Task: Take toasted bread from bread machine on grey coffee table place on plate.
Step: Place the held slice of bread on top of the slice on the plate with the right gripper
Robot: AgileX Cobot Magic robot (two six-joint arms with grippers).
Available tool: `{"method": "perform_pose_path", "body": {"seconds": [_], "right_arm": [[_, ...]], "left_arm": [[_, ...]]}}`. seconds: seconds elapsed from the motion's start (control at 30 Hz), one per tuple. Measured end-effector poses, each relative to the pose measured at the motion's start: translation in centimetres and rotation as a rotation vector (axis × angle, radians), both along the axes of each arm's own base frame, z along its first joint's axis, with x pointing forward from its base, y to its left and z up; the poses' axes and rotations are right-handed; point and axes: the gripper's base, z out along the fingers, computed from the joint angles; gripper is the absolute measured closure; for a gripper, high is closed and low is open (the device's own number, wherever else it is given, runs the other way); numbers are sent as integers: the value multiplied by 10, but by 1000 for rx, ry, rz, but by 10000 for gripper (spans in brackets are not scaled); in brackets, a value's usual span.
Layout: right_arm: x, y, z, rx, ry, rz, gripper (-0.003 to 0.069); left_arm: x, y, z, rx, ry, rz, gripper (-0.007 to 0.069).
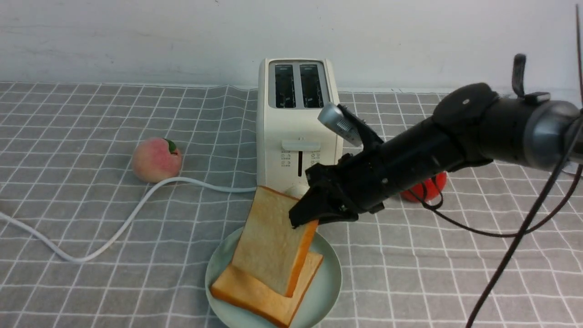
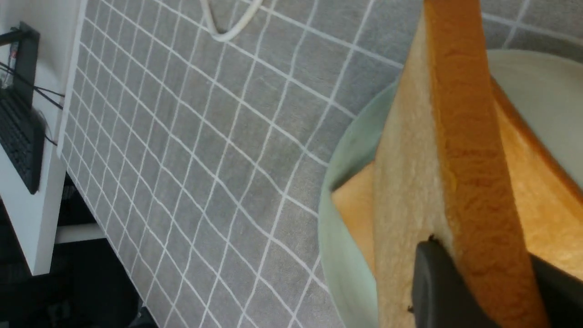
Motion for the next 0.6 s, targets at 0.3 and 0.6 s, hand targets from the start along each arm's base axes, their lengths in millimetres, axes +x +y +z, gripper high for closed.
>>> {"method": "perform_pose_path", "body": {"seconds": [0.3,0.6], "right_arm": [[-5,-5,3,-80,-24,50,195],[-40,-34,99,-248,-271,106,178]], "left_arm": [[-1,1,-2,11,29,1,638],[-2,1,-4,18,48,2,638]]}}
